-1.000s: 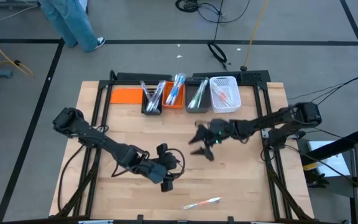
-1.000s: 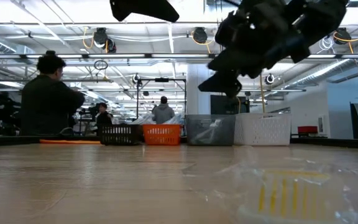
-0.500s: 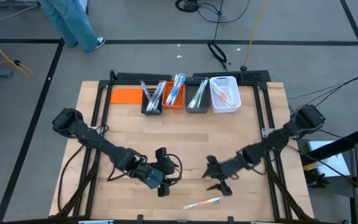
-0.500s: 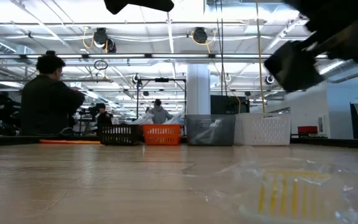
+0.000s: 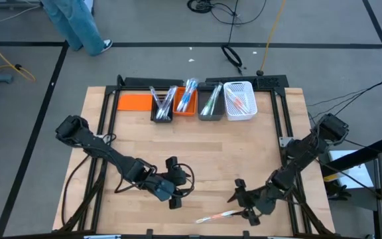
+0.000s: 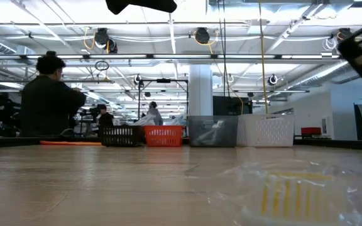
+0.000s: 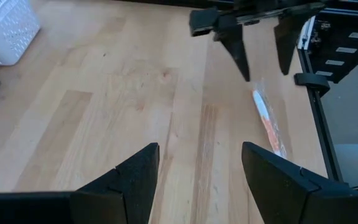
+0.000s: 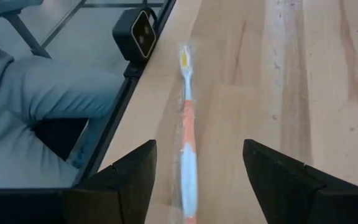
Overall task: Pick & Place Toothbrushes
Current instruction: Put the orange toothbrush into the white bin
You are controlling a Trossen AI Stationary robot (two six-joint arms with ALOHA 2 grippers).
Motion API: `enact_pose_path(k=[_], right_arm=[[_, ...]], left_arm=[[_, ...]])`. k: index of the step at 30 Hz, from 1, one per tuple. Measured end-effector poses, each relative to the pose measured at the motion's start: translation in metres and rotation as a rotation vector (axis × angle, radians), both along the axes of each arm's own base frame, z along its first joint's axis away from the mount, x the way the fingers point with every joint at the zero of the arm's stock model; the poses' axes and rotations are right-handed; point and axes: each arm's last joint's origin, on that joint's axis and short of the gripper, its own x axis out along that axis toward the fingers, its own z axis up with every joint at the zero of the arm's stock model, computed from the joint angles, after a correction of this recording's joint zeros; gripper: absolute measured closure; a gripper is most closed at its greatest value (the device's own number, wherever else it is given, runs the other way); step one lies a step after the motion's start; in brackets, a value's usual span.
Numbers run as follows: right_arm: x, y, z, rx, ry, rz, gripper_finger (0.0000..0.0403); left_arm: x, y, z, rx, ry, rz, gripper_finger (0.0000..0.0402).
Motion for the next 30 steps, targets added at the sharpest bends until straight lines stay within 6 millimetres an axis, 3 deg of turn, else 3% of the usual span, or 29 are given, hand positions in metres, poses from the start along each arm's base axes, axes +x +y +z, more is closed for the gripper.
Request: enact_pose_path(k=[10, 17, 26, 30], right_arm=[[0.003, 0.026, -0.031, 0.074, -0.030, 0.042, 0.0194], [0.009, 0.028, -0.060, 0.019, -0.023, 0.041, 0.0198], [0.012, 0.026, -0.072, -0.039, -0.027, 0.004, 0.0202], [0.012, 0.026, -0.073, -0.046, -0.027, -0.003, 0.0236]], left_arm=[[0.000, 0.000, 0.000, -0.006, -0.006, 0.004, 0.0169], [0.000, 0.000, 0.000, -0.017, -0.007, 0.013, 0.0169], [0.000, 0.000, 0.001, -0.021, -0.008, 0.015, 0.0169], [0.000, 0.000, 0.001, -0.021, -0.008, 0.015, 0.0169]])
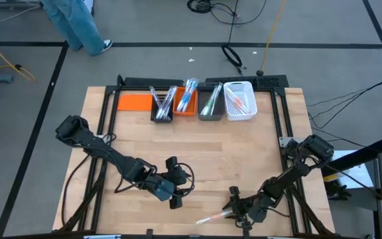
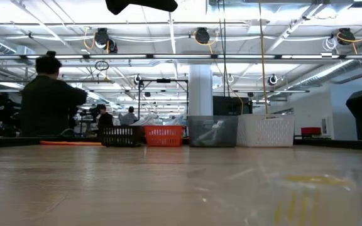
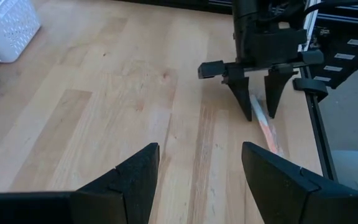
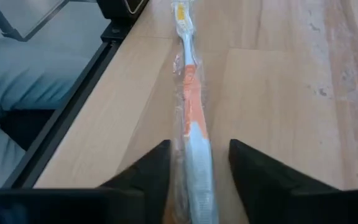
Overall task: Pick & Place Toothbrushes
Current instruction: Put the orange toothbrush into the white bin
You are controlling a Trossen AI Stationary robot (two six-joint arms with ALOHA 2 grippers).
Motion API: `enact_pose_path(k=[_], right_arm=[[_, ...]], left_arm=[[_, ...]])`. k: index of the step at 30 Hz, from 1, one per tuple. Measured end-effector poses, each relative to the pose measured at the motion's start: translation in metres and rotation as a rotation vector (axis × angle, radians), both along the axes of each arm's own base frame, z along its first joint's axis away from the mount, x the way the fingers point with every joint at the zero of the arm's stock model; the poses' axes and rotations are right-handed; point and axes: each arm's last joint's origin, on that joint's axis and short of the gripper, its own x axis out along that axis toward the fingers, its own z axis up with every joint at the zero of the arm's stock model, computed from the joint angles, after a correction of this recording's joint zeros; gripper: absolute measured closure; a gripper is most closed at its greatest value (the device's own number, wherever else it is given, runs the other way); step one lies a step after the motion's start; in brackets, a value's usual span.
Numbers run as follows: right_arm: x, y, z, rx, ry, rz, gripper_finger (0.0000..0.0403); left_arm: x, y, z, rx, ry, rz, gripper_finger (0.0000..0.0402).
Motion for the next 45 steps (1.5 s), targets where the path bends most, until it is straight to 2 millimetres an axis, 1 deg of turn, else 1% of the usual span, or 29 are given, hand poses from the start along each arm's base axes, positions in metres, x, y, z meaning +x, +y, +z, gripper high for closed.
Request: enact_pose_path(k=[2, 6, 7, 10, 13, 16, 23, 28, 33, 39, 45], right_arm=[[0.000, 0.000, 0.000, -0.004, 0.000, -0.005, 0.0270], [0.000, -0.001, -0.001, 0.004, 0.007, -0.011, 0.0359], [0.000, -0.001, -0.001, 0.005, 0.008, -0.009, 0.0366], [0.000, 0.000, 0.000, 0.012, 0.006, -0.008, 0.0365], [0.000, 0.000, 0.004, 0.024, -0.005, -0.014, 0.0365], [0.001, -0.001, 0.020, 0.018, -0.065, -0.025, 0.0365], [-0.004, -0.016, 0.067, -0.049, -0.212, -0.196, 0.0365], [-0.011, -0.028, 0.088, -0.097, -0.252, -0.293, 0.0365], [-0.016, -0.036, 0.104, -0.130, -0.297, -0.365, 0.0365], [-0.018, -0.041, 0.117, -0.138, -0.372, -0.448, 0.0365], [-0.014, -0.037, 0.132, -0.121, -0.482, -0.449, 0.0365]], left_arm=[[0.000, 0.000, 0.000, 0.000, 0.000, 0.000, 0.0169], [0.000, 0.000, 0.000, 0.000, 0.000, 0.000, 0.0169], [0.000, 0.000, 0.000, 0.000, 0.000, 0.000, 0.0169], [0.000, 0.000, 0.000, -0.001, -0.002, 0.000, 0.0169], [0.001, 0.000, 0.001, -0.005, -0.009, 0.000, 0.0169], [0.001, -0.001, 0.002, -0.013, -0.023, 0.001, 0.0169], [0.003, -0.001, 0.004, -0.016, -0.052, 0.014, 0.0169], [0.005, -0.002, 0.007, -0.025, -0.085, 0.010, 0.0169], [0.005, -0.002, 0.008, -0.030, -0.092, 0.010, 0.0169], [0.006, -0.002, 0.009, -0.032, -0.107, 0.019, 0.0169], [0.010, -0.003, 0.019, 0.012, -0.228, 0.066, 0.0169]])
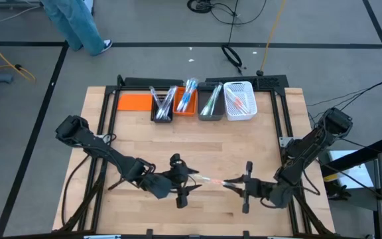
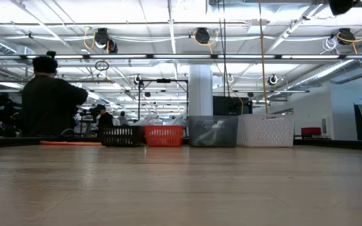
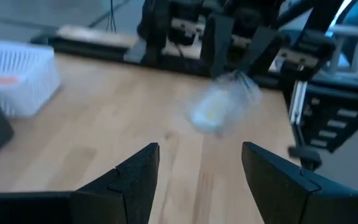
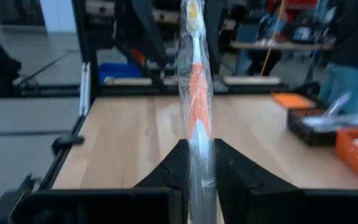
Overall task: Pick & Place Toothbrushes
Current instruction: Put the orange toothbrush into the white bin
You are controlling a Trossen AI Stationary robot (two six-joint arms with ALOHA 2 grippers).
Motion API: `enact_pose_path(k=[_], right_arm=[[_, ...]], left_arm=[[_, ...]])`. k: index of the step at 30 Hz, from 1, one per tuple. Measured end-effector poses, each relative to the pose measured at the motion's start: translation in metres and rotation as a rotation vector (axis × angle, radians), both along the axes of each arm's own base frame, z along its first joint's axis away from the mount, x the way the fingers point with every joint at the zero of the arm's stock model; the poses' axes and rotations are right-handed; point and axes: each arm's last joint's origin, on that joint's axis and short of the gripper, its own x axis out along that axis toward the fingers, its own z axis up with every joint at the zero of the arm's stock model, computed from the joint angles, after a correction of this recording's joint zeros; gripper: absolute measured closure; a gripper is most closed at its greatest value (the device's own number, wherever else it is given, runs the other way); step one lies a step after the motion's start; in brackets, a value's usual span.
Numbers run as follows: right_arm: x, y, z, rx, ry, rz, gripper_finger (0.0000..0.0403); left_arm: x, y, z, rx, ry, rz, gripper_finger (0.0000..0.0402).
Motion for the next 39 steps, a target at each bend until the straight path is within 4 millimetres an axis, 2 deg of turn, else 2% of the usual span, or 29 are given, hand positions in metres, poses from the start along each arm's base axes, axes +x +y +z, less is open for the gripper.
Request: enact_pose_path(k=[5, 14, 18, 24, 25, 30, 39], right_arm=[[0.003, -0.001, 0.011, -0.029, -0.075, -0.016, 0.0365], [0.012, -0.009, 0.019, -0.054, -0.121, -0.043, 0.0365], [0.013, -0.010, 0.023, -0.058, -0.146, -0.026, 0.0365], [0.014, -0.010, 0.024, -0.085, -0.151, -0.025, 0.0365], [0.014, -0.010, 0.024, -0.087, -0.152, -0.022, 0.0365], [0.014, -0.010, 0.024, -0.109, -0.149, -0.001, 0.0377], [0.014, -0.010, 0.023, -0.177, -0.128, -0.001, 0.0315]], left_arm=[[0.005, -0.002, 0.013, 0.043, -0.122, -0.030, 0.0169], [0.009, -0.002, 0.032, 0.123, -0.288, -0.027, 0.0175], [0.010, 0.001, 0.034, 0.138, -0.303, -0.013, 0.0225], [0.012, 0.003, 0.033, 0.146, -0.297, -0.014, 0.0370], [0.012, 0.003, 0.033, 0.145, -0.300, -0.015, 0.0383], [0.011, 0.003, 0.033, 0.136, -0.300, -0.013, 0.0394], [0.011, 0.003, 0.026, 0.142, -0.233, -0.009, 0.0398]])
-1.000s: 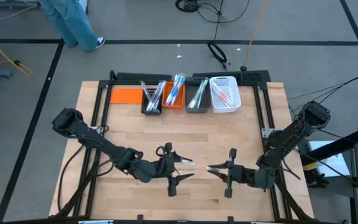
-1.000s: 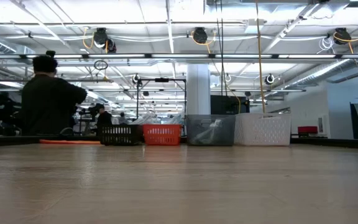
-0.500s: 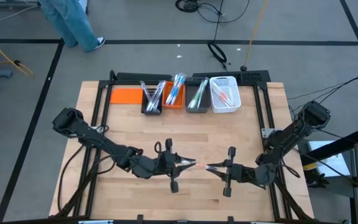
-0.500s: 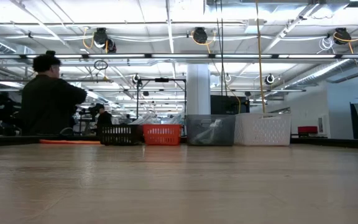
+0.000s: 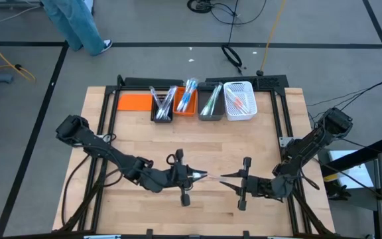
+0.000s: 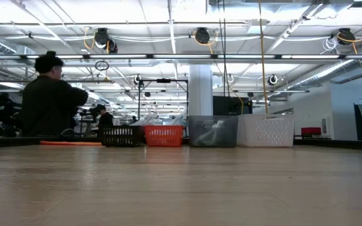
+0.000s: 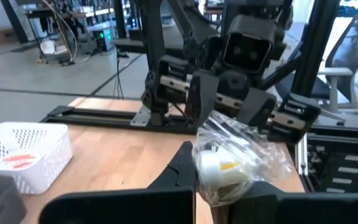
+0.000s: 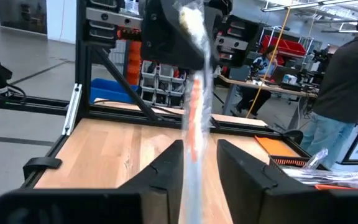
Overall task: Pick & Place Toothbrushes
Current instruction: Put the orange toothbrush into the white bin
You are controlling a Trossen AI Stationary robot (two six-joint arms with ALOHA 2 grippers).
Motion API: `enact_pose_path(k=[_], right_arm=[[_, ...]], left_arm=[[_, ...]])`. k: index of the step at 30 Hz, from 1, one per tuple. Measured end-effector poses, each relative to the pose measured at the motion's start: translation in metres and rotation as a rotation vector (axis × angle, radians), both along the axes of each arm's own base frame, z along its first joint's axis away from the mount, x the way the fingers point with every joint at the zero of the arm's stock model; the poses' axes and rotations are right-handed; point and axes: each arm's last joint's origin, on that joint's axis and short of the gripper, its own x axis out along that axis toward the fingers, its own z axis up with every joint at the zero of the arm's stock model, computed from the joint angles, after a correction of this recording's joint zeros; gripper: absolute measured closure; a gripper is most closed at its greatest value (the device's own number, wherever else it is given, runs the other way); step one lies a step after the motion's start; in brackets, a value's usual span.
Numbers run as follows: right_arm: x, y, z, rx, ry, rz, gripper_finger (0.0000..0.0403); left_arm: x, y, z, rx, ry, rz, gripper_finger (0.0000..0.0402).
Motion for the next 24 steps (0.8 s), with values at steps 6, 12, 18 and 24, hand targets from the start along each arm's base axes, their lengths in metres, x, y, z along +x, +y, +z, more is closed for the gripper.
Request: enact_pose_path(k=[6, 12, 18, 24], right_arm=[[0.007, -0.007, -0.004, 0.015, 0.032, 0.023, 0.0288], [0.026, -0.026, -0.006, 0.062, 0.053, 0.089, 0.0243], [0.050, -0.046, 0.002, 0.116, 0.131, 0.131, 0.0202], [0.064, -0.064, -0.003, 0.158, 0.232, 0.137, 0.0191]], left_arm=[[0.001, 0.003, -0.002, -0.017, 0.015, 0.013, 0.0399], [0.004, 0.015, -0.011, -0.048, 0.097, 0.048, 0.0399], [0.007, 0.024, -0.017, -0.083, 0.161, 0.023, 0.0399], [0.008, 0.031, -0.023, -0.076, 0.230, -0.002, 0.0399]])
